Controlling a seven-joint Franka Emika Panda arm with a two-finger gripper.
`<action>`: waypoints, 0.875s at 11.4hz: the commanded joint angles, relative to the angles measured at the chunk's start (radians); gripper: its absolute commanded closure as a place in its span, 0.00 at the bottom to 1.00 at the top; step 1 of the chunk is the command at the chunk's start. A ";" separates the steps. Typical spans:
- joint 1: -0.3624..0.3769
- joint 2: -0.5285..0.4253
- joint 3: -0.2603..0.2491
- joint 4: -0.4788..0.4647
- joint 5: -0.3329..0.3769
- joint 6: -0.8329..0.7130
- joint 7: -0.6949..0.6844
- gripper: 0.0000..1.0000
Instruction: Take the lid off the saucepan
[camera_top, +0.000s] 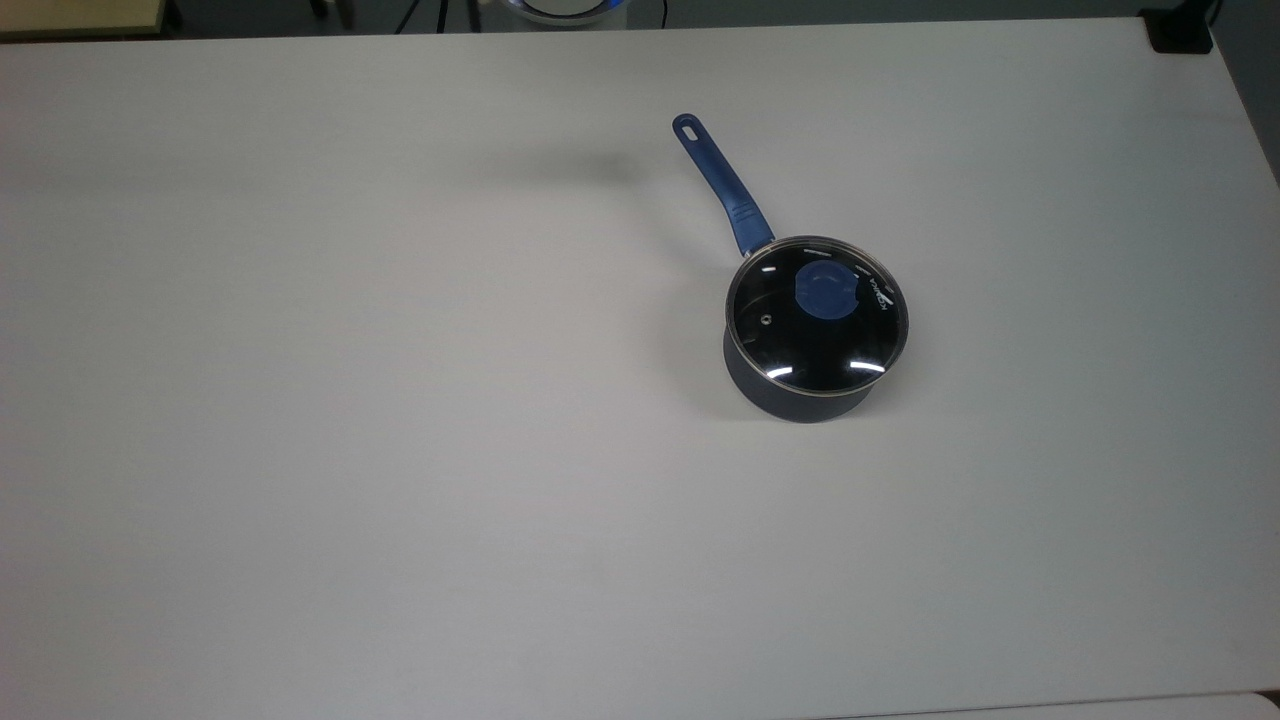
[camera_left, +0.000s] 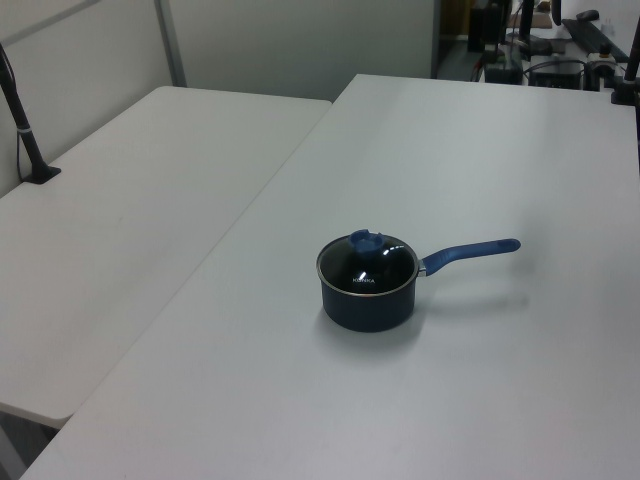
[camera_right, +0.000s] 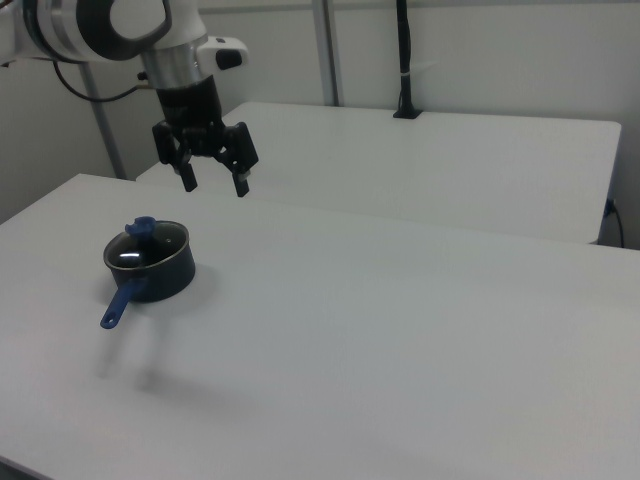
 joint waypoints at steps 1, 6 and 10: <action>0.015 0.041 0.049 -0.007 0.025 0.021 0.038 0.00; 0.124 0.172 0.178 0.004 0.030 0.196 0.377 0.00; 0.236 0.362 0.178 0.163 0.032 0.323 0.582 0.00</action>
